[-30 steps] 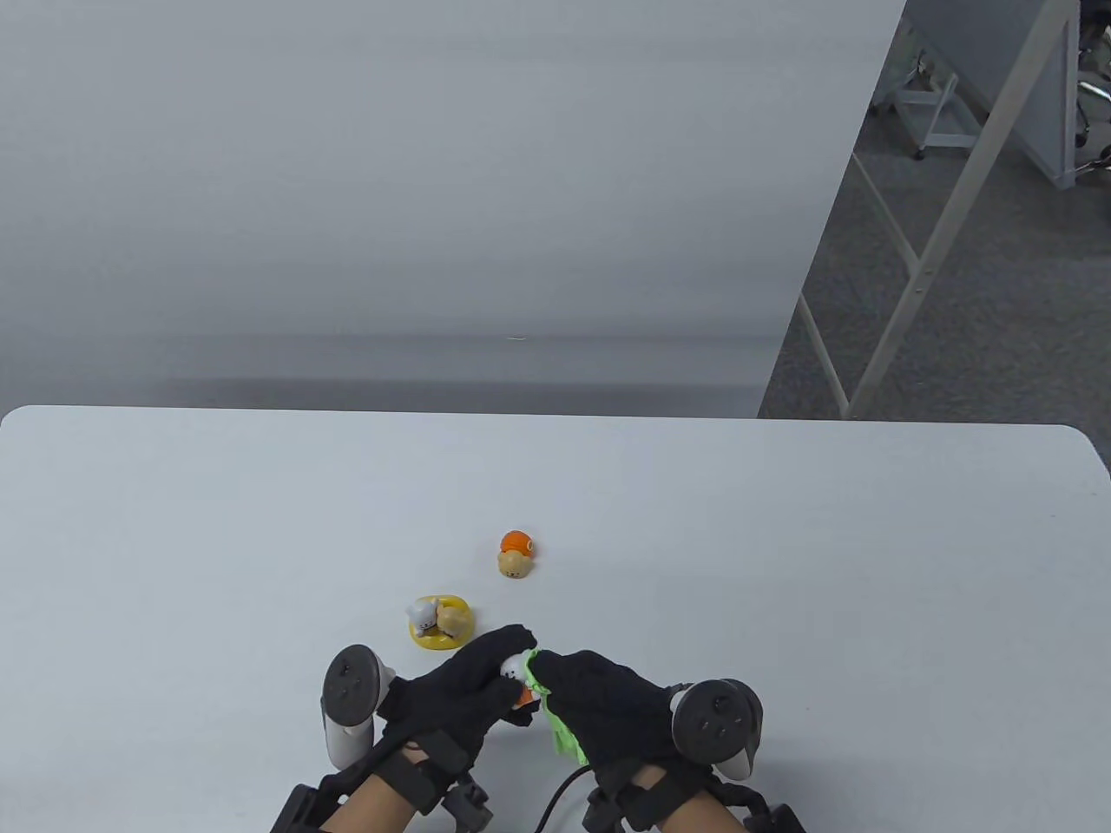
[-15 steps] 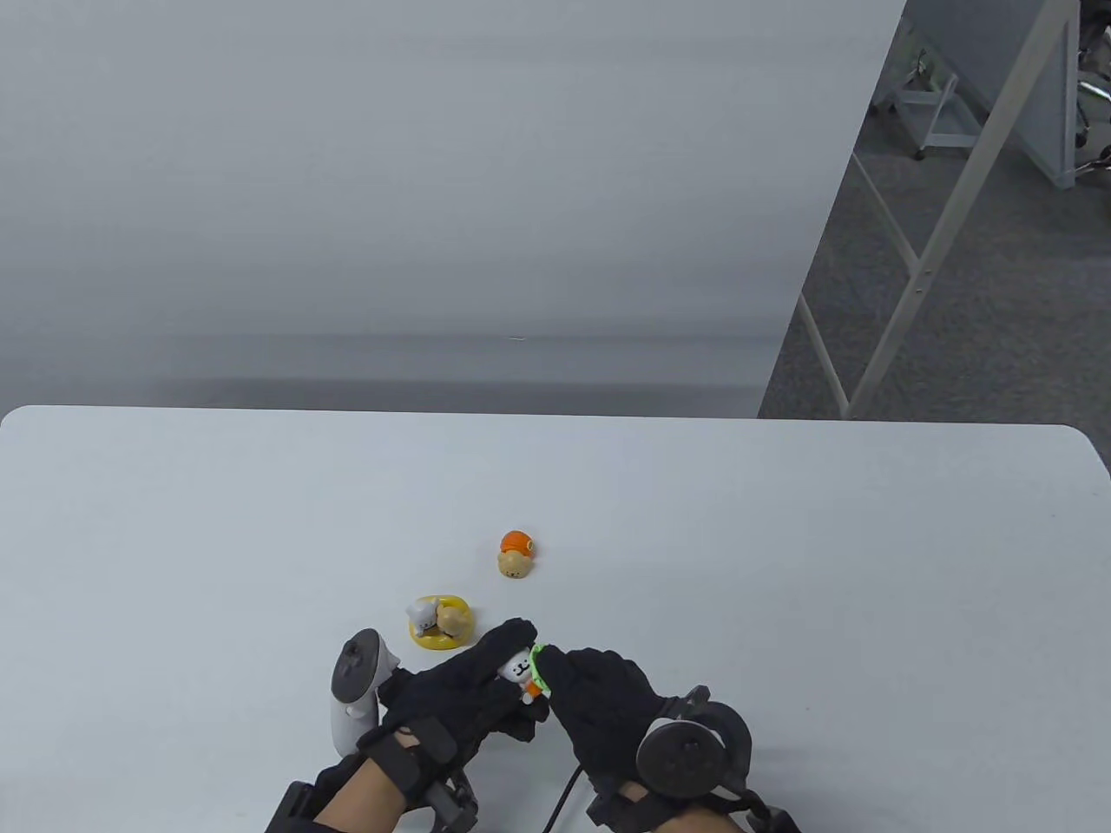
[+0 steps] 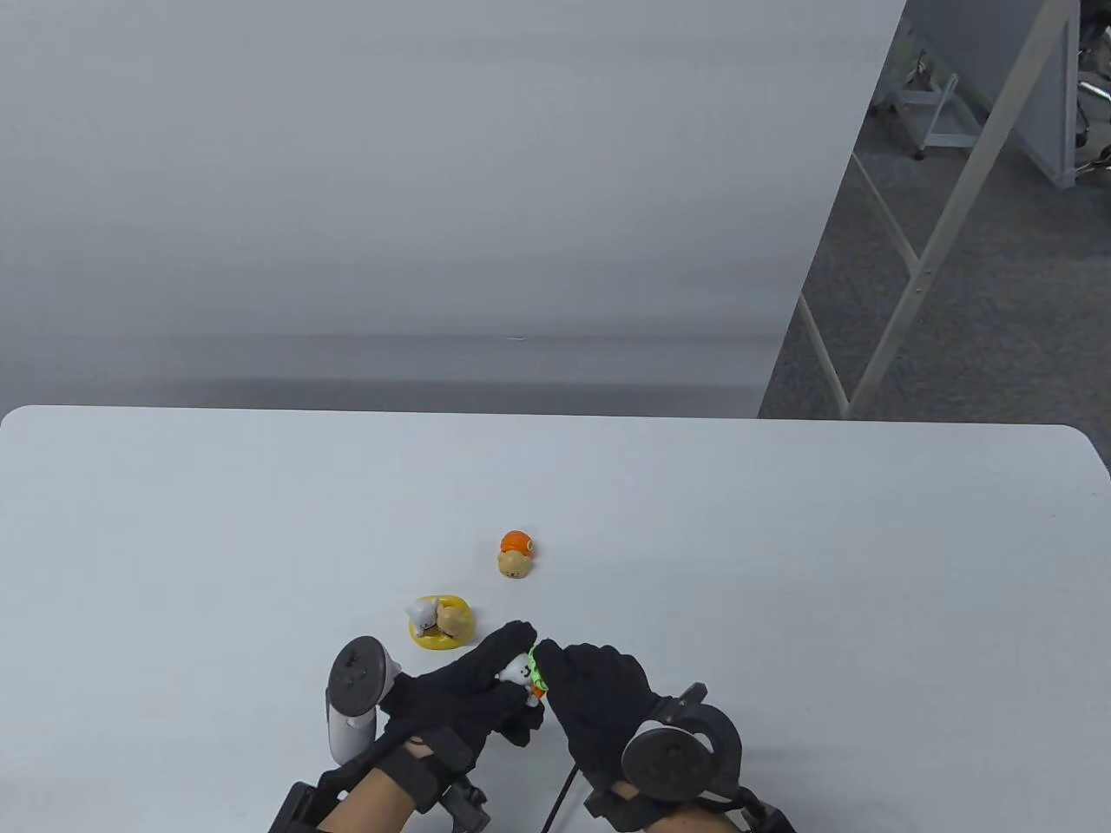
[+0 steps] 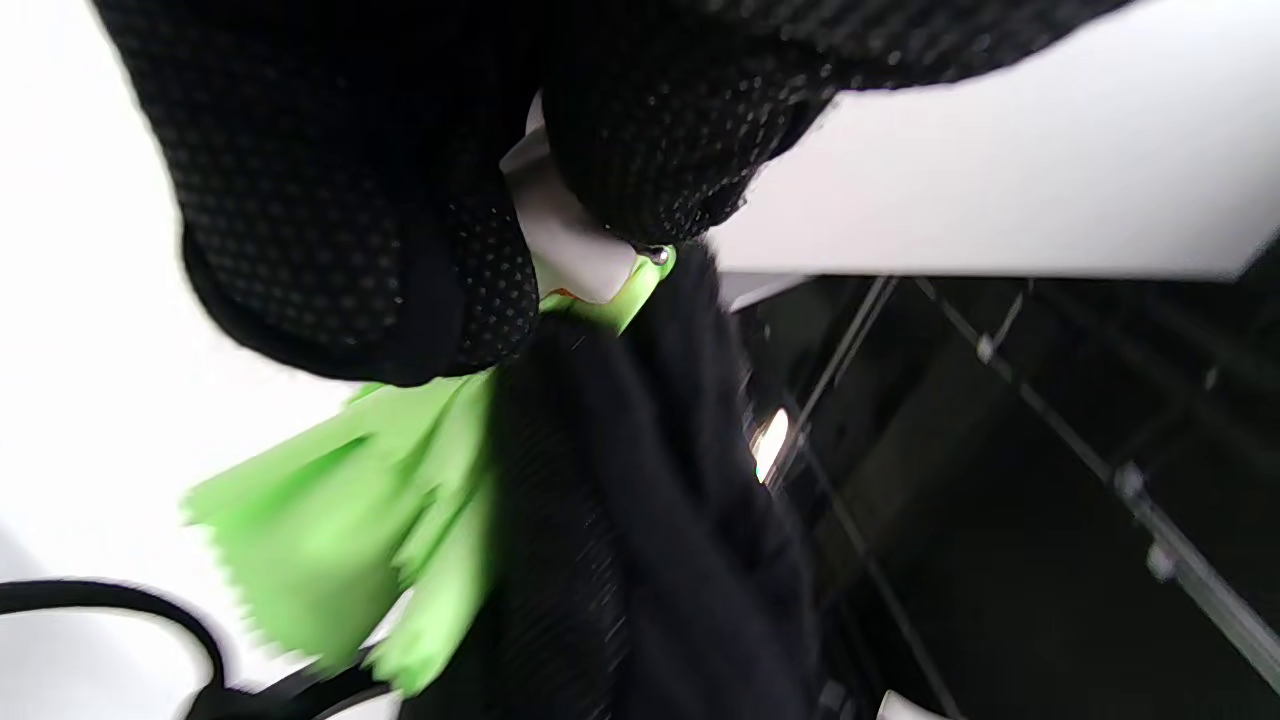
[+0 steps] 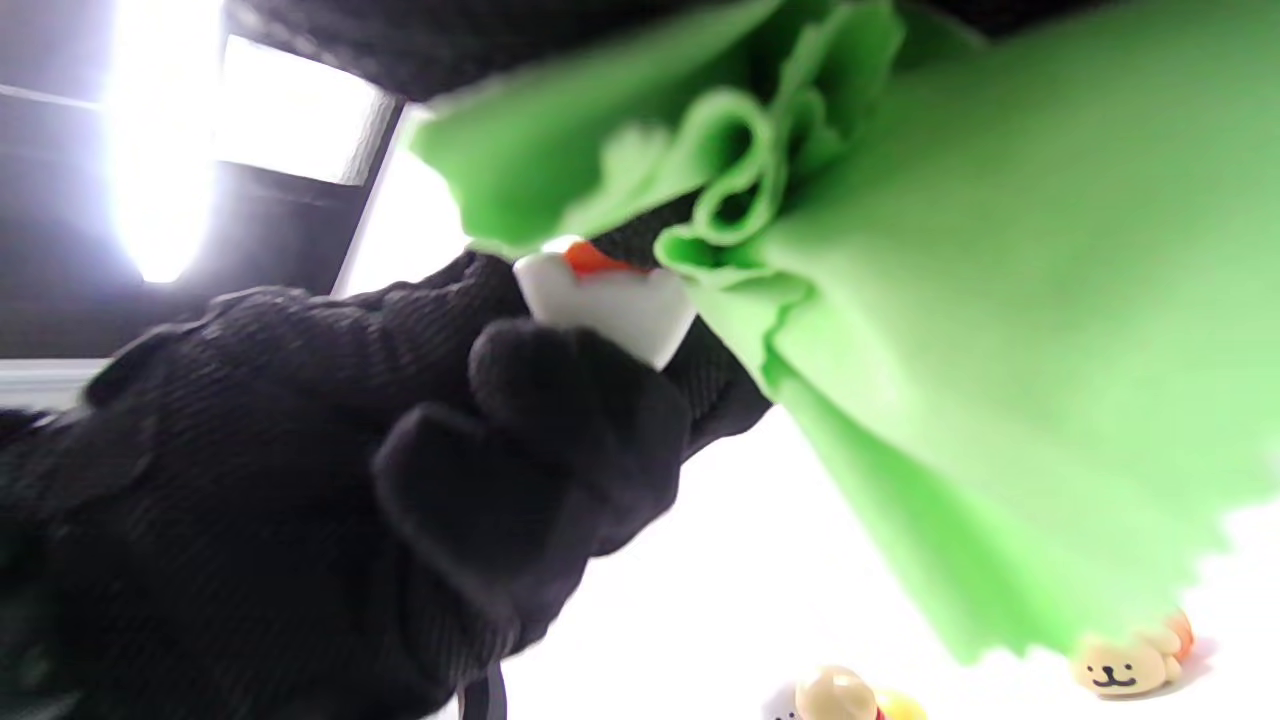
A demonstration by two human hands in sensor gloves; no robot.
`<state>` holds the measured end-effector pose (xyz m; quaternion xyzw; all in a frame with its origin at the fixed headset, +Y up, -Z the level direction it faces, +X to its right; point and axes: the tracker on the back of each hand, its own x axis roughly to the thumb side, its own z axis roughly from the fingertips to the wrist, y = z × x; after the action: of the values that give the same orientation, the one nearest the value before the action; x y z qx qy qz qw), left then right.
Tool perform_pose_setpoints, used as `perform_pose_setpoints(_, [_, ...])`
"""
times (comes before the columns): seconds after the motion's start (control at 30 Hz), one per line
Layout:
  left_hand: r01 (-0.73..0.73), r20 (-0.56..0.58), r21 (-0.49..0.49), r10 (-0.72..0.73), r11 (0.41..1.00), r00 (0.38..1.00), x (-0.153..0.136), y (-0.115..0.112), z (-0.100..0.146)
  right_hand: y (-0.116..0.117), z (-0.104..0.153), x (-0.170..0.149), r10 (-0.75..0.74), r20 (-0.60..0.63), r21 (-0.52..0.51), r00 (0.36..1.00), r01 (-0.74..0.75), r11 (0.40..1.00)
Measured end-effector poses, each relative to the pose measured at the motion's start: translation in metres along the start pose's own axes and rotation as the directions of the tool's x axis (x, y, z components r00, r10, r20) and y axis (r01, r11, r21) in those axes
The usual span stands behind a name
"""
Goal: Dust the small ornaments
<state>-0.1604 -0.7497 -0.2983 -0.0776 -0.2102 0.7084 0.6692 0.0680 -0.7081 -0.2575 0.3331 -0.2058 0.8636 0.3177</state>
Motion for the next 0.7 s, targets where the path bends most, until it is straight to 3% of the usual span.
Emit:
perform_pose_setpoints(0.1, [0.100, -0.025, 0.022, -0.099, 0.995, 0.995, 0.001, 0.001, 0.000, 0.003, -0.001, 0.008, 0.004, 0.057, 0.020, 0.998, -0.005, 1.000])
perform_pose_setpoints(0.2, [0.286, 0.002, -0.032, -0.286, 0.958, 0.958, 0.008, -0.004, -0.001, 0.004, -0.002, 0.008, 0.005, 0.051, 0.026, 0.999, -0.006, 1.000])
perform_pose_setpoints(0.27, [0.356, 0.004, -0.131, -0.358, 0.925, 0.934, 0.011, -0.012, -0.003, 0.002, -0.003, 0.003, -0.033, 0.021, -0.001, 0.999, 0.033, 0.999])
perform_pose_setpoints(0.33, [0.388, 0.037, -0.170, -0.387, 0.906, 0.921, 0.010, -0.020, -0.002, -0.001, -0.004, 0.001, -0.034, -0.008, -0.012, 0.999, 0.034, 0.999])
perform_pose_setpoints(0.4, [0.287, 0.030, -0.157, -0.286, 0.945, 0.958, 0.006, -0.018, -0.002, -0.004, -0.005, -0.004, -0.075, -0.046, -0.030, 0.996, 0.073, 0.997])
perform_pose_setpoints(0.47, [0.084, 0.020, -0.123, -0.082, 0.989, 0.996, 0.002, -0.014, -0.003, -0.005, -0.004, -0.008, -0.068, -0.084, 0.004, 0.994, 0.069, 0.998])
perform_pose_setpoints(0.5, [0.013, -0.006, -0.105, -0.013, 0.994, 1.000, 0.001, -0.012, -0.001, -0.004, -0.003, -0.010, -0.109, -0.085, -0.029, 0.990, 0.106, 0.994])
perform_pose_setpoints(0.6, [0.034, 0.024, -0.011, -0.034, 0.999, 0.999, -0.001, -0.005, 0.000, -0.003, -0.003, -0.005, -0.124, -0.058, 0.001, 0.991, 0.124, 0.992])
perform_pose_setpoints(0.7, [-0.036, 0.017, 0.056, 0.035, 0.998, 0.999, -0.006, 0.006, 0.001, 0.000, -0.003, 0.000, -0.171, -0.047, 0.033, 0.984, 0.173, 0.984])
